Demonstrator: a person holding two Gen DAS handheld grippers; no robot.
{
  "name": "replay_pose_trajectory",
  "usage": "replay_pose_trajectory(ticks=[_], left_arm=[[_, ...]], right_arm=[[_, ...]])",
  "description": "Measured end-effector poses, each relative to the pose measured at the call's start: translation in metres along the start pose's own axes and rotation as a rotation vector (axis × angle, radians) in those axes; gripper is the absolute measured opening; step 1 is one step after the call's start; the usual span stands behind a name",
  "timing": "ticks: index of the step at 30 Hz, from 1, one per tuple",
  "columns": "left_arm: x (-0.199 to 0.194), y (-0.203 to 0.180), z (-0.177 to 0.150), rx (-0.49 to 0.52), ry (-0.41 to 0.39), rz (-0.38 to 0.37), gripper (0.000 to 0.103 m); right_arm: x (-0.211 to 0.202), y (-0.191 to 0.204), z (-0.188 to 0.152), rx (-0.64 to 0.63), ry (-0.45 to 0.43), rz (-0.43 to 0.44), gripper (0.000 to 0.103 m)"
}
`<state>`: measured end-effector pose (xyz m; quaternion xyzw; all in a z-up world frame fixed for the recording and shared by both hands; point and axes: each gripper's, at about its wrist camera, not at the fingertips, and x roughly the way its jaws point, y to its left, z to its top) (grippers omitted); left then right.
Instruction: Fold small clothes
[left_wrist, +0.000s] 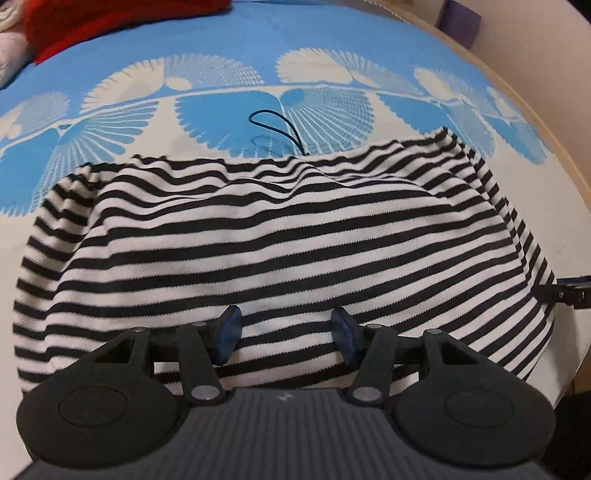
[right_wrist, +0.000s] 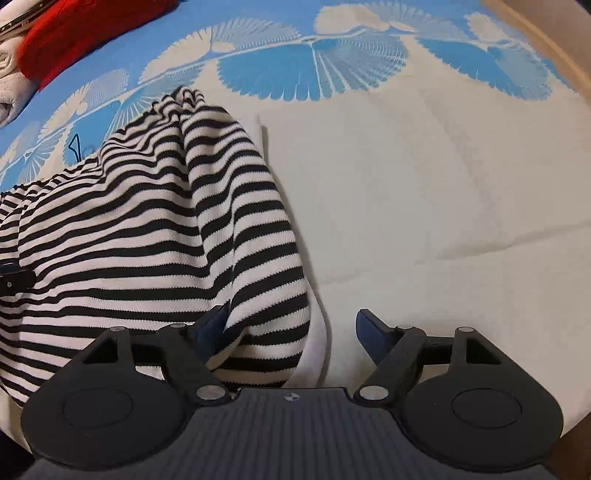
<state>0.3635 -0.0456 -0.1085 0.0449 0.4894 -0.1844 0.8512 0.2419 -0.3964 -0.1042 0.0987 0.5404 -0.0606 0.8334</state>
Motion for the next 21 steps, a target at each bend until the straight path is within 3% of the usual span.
replay_pose_trajectory(ticks=[11, 16, 21], left_arm=[[-0.041, 0.027, -0.014, -0.062, -0.038, 0.030, 0.059], [-0.061, 0.042, -0.022, -0.075, -0.046, 0.047, 0.059], [-0.081, 0.065, -0.034, -0.093, -0.049, 0.047, 0.059]], right_arm=[[-0.032, 0.015, -0.006, 0.011, -0.081, -0.009, 0.073], [-0.006, 0.013, -0.017, -0.001, 0.033, -0.075, 0.078], [-0.012, 0.013, -0.020, 0.012, 0.013, -0.084, 0.077]])
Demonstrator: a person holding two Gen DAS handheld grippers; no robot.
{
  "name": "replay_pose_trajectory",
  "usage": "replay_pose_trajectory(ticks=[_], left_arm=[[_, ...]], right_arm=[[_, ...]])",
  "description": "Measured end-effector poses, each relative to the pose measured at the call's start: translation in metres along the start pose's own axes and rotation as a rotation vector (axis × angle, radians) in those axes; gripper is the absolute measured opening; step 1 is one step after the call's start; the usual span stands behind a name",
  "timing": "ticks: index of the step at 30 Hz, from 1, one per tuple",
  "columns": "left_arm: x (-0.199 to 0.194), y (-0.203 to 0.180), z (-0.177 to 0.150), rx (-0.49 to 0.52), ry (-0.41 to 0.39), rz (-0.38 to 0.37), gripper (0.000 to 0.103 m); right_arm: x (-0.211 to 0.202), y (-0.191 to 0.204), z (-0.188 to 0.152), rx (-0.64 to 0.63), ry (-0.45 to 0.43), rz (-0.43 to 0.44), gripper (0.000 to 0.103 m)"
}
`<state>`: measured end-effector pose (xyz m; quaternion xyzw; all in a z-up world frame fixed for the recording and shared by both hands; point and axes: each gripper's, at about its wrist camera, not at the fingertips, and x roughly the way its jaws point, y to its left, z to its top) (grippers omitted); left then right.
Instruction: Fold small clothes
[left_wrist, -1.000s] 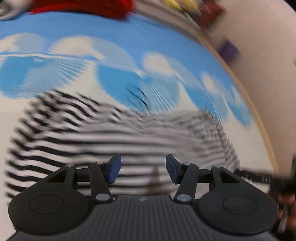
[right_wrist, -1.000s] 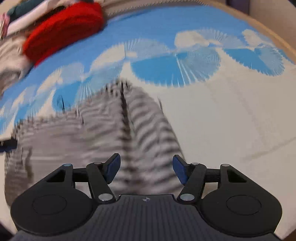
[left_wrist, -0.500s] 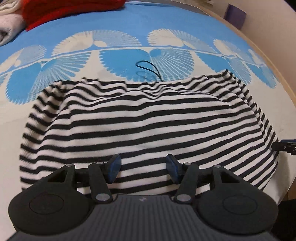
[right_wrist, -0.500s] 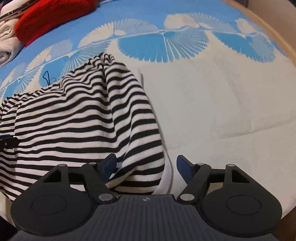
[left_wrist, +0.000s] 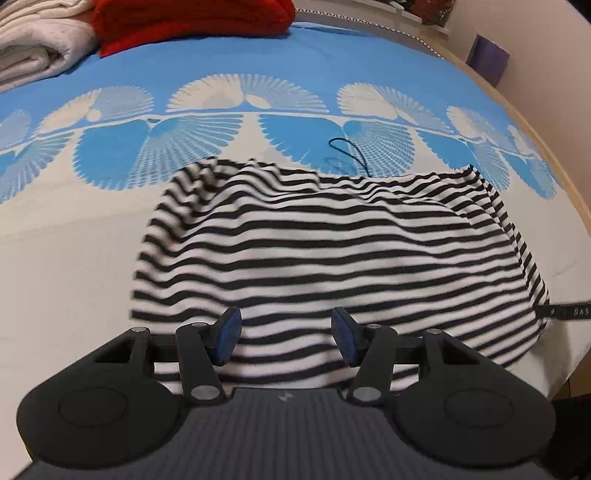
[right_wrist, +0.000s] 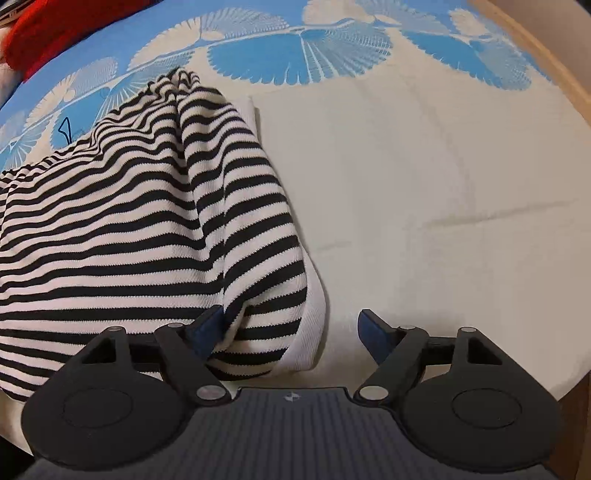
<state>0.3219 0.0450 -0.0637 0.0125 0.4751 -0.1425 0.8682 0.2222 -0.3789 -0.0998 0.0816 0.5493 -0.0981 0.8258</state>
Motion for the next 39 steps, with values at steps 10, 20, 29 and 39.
replay_pose_trajectory(ticks=[10, 20, 29, 39], left_arm=[[0.015, 0.024, -0.043, 0.152, 0.191, 0.127, 0.063], [-0.109, 0.039, -0.050, -0.087, -0.191, 0.167, 0.058], [-0.090, 0.008, -0.128, -0.221, -0.179, 0.164, 0.053], [-0.061, 0.011, -0.118, -0.376, -0.193, 0.133, 0.054]], right_arm=[[-0.096, 0.024, -0.016, -0.142, -0.413, -0.023, 0.069], [-0.144, 0.010, -0.058, -0.053, -0.558, 0.124, 0.069], [-0.126, 0.011, -0.079, -0.047, -0.494, 0.137, 0.068], [-0.113, 0.001, -0.085, -0.091, -0.444, 0.107, 0.068]])
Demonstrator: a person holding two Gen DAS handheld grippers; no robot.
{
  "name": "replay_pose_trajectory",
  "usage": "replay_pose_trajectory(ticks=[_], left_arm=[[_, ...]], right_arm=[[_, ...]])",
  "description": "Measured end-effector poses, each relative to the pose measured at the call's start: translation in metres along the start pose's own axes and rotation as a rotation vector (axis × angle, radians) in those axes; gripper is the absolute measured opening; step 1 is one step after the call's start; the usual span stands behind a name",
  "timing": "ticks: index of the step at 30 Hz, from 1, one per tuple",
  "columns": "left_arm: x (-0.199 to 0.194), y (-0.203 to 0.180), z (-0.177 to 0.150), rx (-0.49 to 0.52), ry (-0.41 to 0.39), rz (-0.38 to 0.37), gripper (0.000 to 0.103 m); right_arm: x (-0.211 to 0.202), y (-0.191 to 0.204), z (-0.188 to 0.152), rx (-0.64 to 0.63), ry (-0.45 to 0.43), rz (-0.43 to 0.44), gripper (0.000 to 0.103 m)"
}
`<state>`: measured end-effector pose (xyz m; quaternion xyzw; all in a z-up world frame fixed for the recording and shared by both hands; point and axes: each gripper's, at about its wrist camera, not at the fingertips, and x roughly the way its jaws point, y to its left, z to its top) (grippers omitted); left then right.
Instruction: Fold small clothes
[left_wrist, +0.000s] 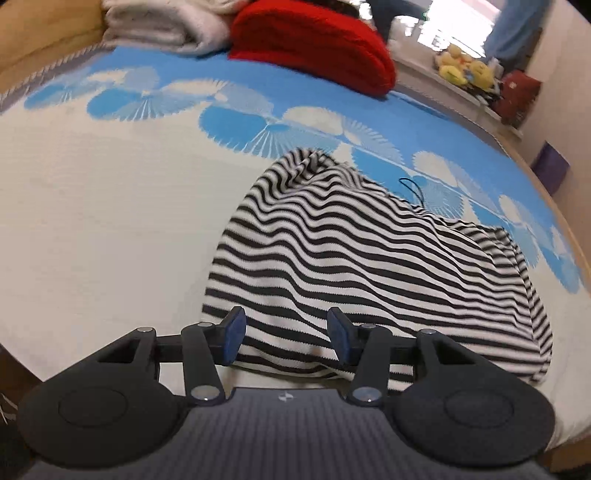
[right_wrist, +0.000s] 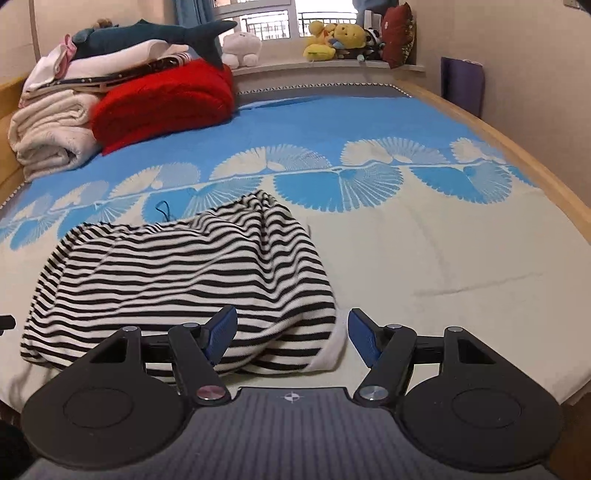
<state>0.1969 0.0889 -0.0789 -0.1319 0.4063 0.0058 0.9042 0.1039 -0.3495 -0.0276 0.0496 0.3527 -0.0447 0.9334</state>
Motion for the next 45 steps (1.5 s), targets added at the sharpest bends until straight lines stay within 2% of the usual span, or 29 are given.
replay_pose_trajectory(ticks=[7, 11, 13, 16, 17, 19, 24, 29, 32, 37, 39, 40, 41, 43, 45], left_arm=[[0.039, 0.009, -0.003, -0.133, 0.149, -0.021, 0.058], [0.054, 0.011, -0.004, -0.147, 0.202, 0.001, 0.060], [0.056, 0.012, -0.003, -0.156, 0.198, 0.007, 0.060], [0.049, 0.014, 0.002, -0.159, 0.132, 0.067, 0.061], [0.046, 0.016, 0.004, -0.175, 0.113, 0.081, 0.061], [0.043, 0.025, 0.006, -0.240, 0.099, 0.064, 0.060], [0.055, 0.045, 0.003, -0.388, 0.180, -0.013, 0.060], [0.054, 0.063, 0.000, -0.510, 0.183, 0.047, 0.059], [0.060, 0.072, -0.002, -0.574, 0.214, 0.052, 0.059], [0.066, 0.063, -0.001, -0.593, 0.189, 0.066, 0.058], [0.068, 0.055, 0.001, -0.557, 0.183, 0.077, 0.042], [0.068, 0.049, 0.001, -0.512, 0.177, 0.096, 0.027], [0.068, 0.042, 0.002, -0.446, 0.165, 0.127, 0.019], [0.068, 0.025, 0.002, -0.310, 0.138, 0.173, 0.013], [0.061, 0.018, 0.003, -0.232, 0.104, 0.188, 0.011]], right_arm=[[0.000, -0.006, -0.007, -0.024, 0.006, -0.027, 0.068], [0.000, -0.006, -0.013, -0.064, 0.007, -0.047, 0.068], [-0.001, -0.009, -0.014, -0.073, 0.007, -0.057, 0.068], [0.000, -0.015, -0.015, -0.065, 0.006, -0.070, 0.068], [0.000, -0.018, -0.014, -0.057, 0.006, -0.075, 0.068], [0.001, -0.024, -0.013, -0.037, 0.007, -0.087, 0.068], [-0.001, -0.031, -0.011, 0.010, 0.000, -0.097, 0.068], [-0.004, -0.035, -0.008, 0.027, -0.011, -0.082, 0.068], [-0.003, -0.038, -0.006, 0.033, -0.011, -0.076, 0.068], [-0.003, -0.050, -0.006, 0.068, -0.005, -0.090, 0.068], [-0.003, -0.056, -0.007, 0.097, 0.005, -0.096, 0.068], [-0.003, -0.060, -0.008, 0.116, 0.013, -0.096, 0.068], [-0.002, -0.062, -0.009, 0.133, 0.020, -0.097, 0.068], [-0.002, -0.066, -0.010, 0.164, 0.029, -0.093, 0.068], [-0.004, -0.066, -0.011, 0.183, 0.027, -0.096, 0.068]])
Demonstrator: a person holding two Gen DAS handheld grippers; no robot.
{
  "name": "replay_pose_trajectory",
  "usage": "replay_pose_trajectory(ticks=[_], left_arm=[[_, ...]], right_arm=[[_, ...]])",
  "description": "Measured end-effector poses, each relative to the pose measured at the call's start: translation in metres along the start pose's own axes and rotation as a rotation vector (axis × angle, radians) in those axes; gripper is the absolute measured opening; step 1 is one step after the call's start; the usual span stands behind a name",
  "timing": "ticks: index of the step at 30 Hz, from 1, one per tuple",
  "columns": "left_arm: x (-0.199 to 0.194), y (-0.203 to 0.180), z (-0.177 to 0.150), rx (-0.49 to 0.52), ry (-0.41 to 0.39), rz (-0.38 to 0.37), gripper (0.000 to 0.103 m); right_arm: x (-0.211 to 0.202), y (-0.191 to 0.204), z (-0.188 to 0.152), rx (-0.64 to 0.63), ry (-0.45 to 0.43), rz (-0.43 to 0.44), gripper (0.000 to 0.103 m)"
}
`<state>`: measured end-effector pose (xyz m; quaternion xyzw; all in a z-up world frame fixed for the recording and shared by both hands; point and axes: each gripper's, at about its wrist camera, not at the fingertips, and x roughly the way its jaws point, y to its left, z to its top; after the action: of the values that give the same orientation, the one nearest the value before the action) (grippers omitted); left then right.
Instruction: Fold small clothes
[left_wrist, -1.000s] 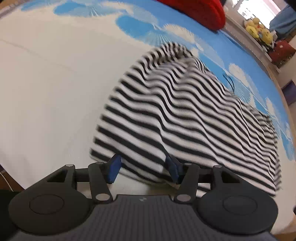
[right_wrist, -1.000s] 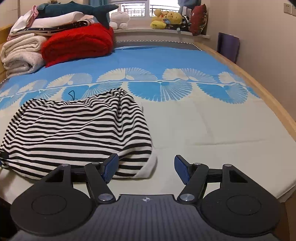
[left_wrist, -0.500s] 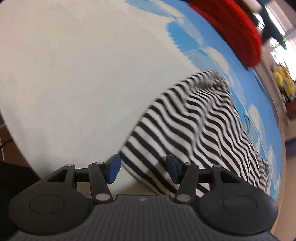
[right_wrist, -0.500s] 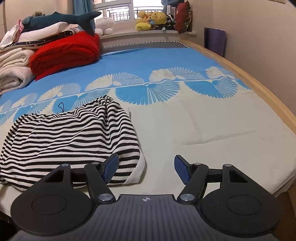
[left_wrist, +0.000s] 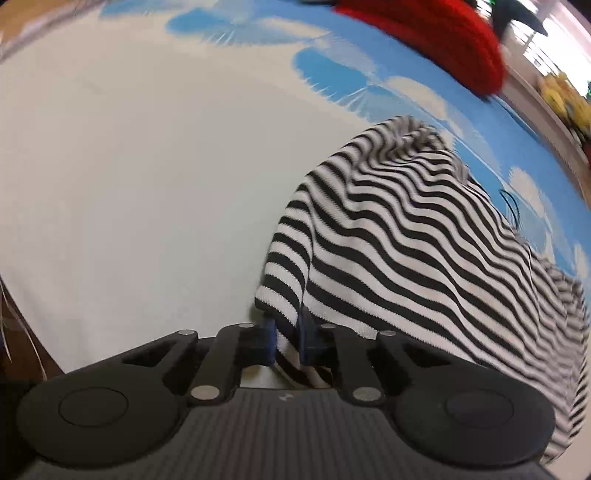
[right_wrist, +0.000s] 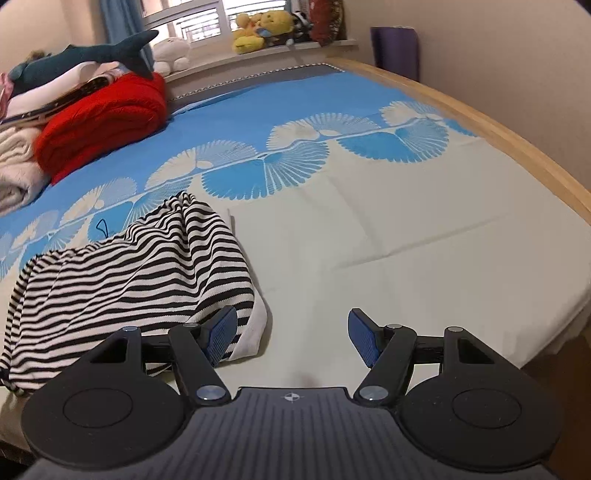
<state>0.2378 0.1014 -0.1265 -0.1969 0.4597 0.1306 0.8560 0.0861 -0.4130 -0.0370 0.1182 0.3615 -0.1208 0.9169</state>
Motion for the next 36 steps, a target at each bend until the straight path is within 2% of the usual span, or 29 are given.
replay_pose_trajectory(ticks=[6, 9, 14, 17, 19, 21, 23, 25, 26, 28, 32, 33, 34, 36], left_arm=[[-0.027, 0.027, 0.005, 0.036, -0.083, -0.064, 0.010], [-0.031, 0.043, -0.002, 0.080, -0.086, -0.021, 0.010], [-0.034, 0.068, -0.004, 0.061, -0.078, 0.091, 0.010], [-0.050, 0.045, -0.003, 0.149, -0.131, 0.140, 0.010], [-0.070, 0.012, -0.004, 0.248, -0.208, 0.171, 0.010], [-0.092, -0.028, -0.006, 0.342, -0.300, 0.158, 0.010], [-0.116, -0.076, -0.015, 0.445, -0.391, 0.112, 0.010], [-0.138, -0.130, -0.033, 0.558, -0.478, 0.034, 0.008], [-0.148, -0.157, -0.047, 0.628, -0.517, -0.011, 0.005], [-0.162, -0.205, -0.083, 0.762, -0.570, -0.107, 0.004], [-0.158, -0.280, -0.175, 1.042, -0.595, -0.257, 0.004], [-0.152, -0.290, -0.196, 1.108, -0.579, -0.289, 0.004], [-0.142, -0.301, -0.217, 1.179, -0.516, -0.334, 0.004], [-0.116, -0.316, -0.243, 1.282, -0.292, -0.400, 0.008]], right_arm=[[-0.001, 0.009, 0.002, -0.005, -0.025, -0.004, 0.068], [0.004, 0.014, 0.006, -0.003, -0.023, -0.004, 0.068], [0.015, 0.017, 0.013, 0.043, -0.004, -0.012, 0.068], [0.017, 0.010, 0.017, 0.089, -0.003, -0.015, 0.068], [0.015, 0.001, 0.022, 0.117, -0.019, -0.039, 0.068], [0.011, -0.009, 0.026, 0.143, -0.041, -0.075, 0.068], [0.005, -0.024, 0.030, 0.177, -0.077, -0.118, 0.068], [-0.005, -0.037, 0.034, 0.203, -0.130, -0.174, 0.068], [-0.012, -0.043, 0.035, 0.215, -0.166, -0.205, 0.068], [-0.025, -0.054, 0.036, 0.245, -0.245, -0.257, 0.068], [-0.038, -0.070, 0.039, 0.286, -0.325, -0.266, 0.068], [-0.038, -0.073, 0.039, 0.292, -0.328, -0.260, 0.068], [-0.036, -0.076, 0.040, 0.300, -0.324, -0.251, 0.068], [-0.032, -0.079, 0.042, 0.315, -0.309, -0.234, 0.068]])
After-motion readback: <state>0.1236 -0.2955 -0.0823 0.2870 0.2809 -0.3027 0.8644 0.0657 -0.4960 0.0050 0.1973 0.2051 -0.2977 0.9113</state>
